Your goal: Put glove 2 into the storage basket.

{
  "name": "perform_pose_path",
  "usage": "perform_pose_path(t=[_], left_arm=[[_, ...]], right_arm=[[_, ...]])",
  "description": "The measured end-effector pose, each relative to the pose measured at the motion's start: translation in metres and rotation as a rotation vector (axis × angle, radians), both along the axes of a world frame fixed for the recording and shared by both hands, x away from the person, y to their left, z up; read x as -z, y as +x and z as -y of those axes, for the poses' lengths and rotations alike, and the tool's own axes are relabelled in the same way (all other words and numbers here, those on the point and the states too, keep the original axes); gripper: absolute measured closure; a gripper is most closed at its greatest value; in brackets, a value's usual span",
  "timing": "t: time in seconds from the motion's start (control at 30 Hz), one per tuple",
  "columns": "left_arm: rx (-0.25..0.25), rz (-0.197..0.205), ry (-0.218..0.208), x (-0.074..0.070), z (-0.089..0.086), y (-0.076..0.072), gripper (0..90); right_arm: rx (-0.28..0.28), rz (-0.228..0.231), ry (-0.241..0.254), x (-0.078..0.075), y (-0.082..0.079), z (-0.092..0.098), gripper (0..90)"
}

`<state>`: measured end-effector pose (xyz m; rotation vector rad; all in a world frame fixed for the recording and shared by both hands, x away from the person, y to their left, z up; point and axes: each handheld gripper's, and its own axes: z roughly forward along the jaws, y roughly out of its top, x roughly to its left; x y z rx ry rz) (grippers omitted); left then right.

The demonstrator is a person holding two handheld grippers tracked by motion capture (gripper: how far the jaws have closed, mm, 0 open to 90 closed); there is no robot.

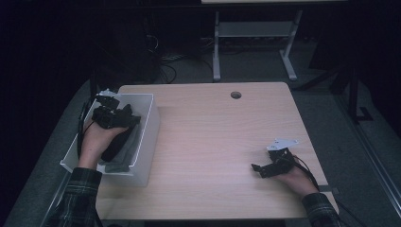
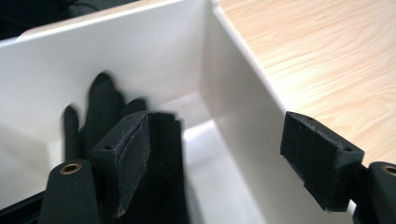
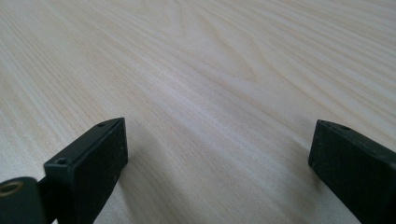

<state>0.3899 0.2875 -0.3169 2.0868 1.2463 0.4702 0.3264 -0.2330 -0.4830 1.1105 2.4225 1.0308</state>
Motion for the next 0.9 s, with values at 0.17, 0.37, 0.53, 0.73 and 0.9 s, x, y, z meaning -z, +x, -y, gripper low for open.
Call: perform_pose_path(t=[0.17,0.37,0.53,0.73,0.9], left_arm=[[0.043,0.009,-0.006,-0.004,0.019,0.001,23.4],[0.088,0.018,-0.023,-0.007,0.041,-0.002,23.4],[0.134,0.021,-0.039,-0.007,0.060,-0.006,23.4],[0.181,0.021,-0.055,-0.004,0.081,-0.010,23.3],[0.219,0.018,-0.074,0.000,0.097,-0.013,23.4]], right_arm=[[-0.001,0.000,0.000,0.000,0.000,0.000,4.3],[-0.001,0.000,0.001,0.000,0.000,0.000,4.3],[-0.001,0.000,0.001,0.000,0.000,0.000,4.3],[-0.001,0.000,0.001,0.000,0.000,0.000,4.3],[-0.001,0.000,0.000,0.000,0.000,0.000,4.4]])
